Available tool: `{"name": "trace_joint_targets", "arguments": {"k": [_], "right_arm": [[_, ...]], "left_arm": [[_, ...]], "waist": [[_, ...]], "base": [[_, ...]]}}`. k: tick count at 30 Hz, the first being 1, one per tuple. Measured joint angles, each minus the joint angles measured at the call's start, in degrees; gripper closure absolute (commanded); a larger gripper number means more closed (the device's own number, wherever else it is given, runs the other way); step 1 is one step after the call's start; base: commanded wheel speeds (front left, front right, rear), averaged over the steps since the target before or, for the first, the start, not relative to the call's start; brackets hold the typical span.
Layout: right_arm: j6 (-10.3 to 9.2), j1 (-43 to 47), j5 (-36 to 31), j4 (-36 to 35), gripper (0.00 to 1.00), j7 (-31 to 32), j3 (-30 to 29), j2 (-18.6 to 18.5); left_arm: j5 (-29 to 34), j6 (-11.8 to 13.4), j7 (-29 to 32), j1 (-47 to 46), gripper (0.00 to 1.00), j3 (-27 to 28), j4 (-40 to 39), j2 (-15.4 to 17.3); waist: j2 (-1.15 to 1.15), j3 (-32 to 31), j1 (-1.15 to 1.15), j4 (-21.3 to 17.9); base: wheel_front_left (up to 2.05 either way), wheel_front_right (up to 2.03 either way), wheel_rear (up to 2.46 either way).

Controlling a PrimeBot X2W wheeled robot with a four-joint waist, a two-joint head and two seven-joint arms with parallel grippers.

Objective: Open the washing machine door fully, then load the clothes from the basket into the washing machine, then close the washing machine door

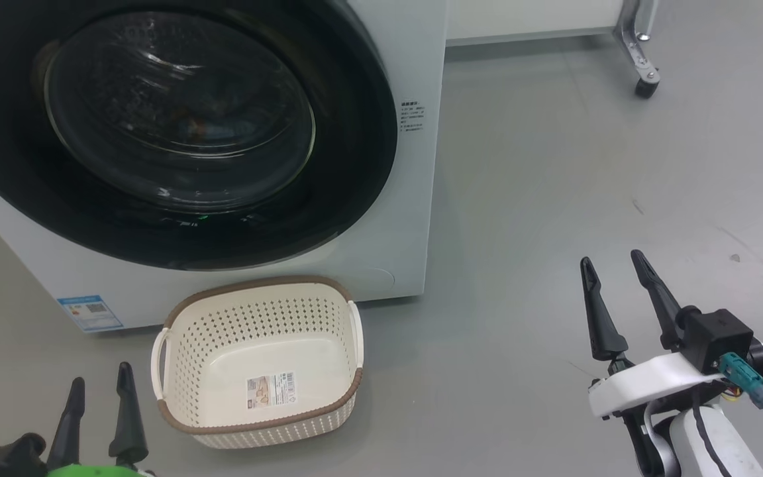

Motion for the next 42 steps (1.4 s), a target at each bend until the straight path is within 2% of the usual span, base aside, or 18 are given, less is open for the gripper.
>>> {"name": "trace_joint_targets", "arguments": {"k": [14, 34, 35, 42], "right_arm": [[0.00, 5.0, -2.0, -2.1, 0.00, 0.0, -3.3, 0.6], [0.04, 6.0, -3.0, -2.9, 0.00, 0.0, -4.1, 1.5], [0.04, 6.0, -3.0, -2.8, 1.00, 0.0, -4.0, 1.5], [0.05, 8.3, -2.9, 1.0, 1.00, 0.0, -3.8, 2.4]], "left_arm": [[1.9, -0.2, 0.0, 2.8, 0.00, 1.1, -1.2, -0.1], [3.5, -0.2, 0.0, 3.5, 0.00, 3.4, -2.0, -0.9], [3.5, -0.1, 0.0, 3.6, 1.00, 3.4, -1.9, -1.0], [3.4, -0.1, 0.3, 4.1, 1.00, 2.9, 1.9, -2.9]], "waist": [[0.00, -2.5, 0.00, -2.9], [0.00, -2.6, 0.00, -1.4], [0.00, -2.6, 0.00, -1.3], [0.00, -2.6, 0.00, -1.3]], "base": [[0.00, 0.00, 0.00], [0.00, 0.00, 0.00], [0.00, 0.00, 0.00], [0.00, 0.00, 0.00]]}}
